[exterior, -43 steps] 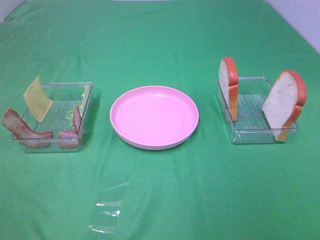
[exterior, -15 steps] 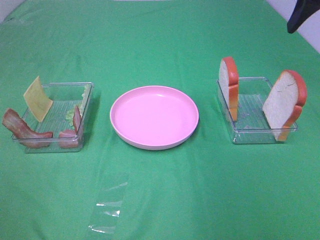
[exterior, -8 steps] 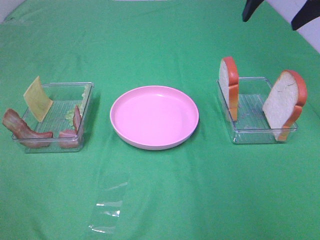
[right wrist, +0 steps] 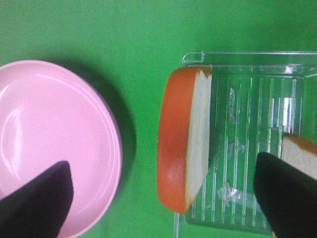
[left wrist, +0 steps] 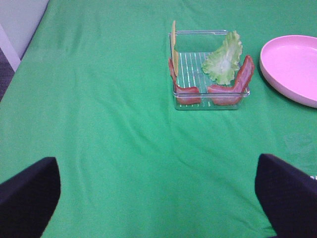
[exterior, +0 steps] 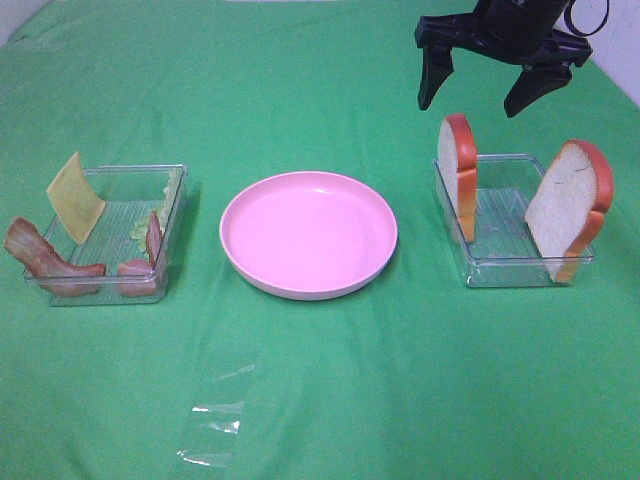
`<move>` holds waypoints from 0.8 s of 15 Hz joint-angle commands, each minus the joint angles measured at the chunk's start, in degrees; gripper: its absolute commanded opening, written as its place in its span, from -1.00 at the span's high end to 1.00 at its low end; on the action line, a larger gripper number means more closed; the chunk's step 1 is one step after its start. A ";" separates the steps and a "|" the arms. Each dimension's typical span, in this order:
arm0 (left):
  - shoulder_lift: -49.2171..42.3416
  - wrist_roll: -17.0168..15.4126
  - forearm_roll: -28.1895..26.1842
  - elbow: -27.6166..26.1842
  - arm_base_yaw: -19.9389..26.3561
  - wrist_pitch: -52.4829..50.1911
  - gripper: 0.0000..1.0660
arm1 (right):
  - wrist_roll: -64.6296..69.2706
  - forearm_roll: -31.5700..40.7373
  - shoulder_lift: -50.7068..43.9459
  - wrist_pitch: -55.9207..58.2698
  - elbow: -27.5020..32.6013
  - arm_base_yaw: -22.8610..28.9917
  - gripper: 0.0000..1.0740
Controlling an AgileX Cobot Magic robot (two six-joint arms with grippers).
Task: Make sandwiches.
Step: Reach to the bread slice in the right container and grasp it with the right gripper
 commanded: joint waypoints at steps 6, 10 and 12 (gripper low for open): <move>-0.97 0.11 -0.46 -0.06 0.17 -0.23 -0.92 | 1.03 0.17 6.02 -3.78 -0.40 0.00 -0.75; -0.97 0.17 -0.46 -0.06 0.17 -0.23 -0.92 | 1.03 0.11 9.34 -3.95 -0.40 0.00 -0.75; -0.97 0.17 -0.46 -0.06 0.17 -0.23 -0.92 | 1.03 0.00 10.31 -3.44 -0.40 0.00 -0.75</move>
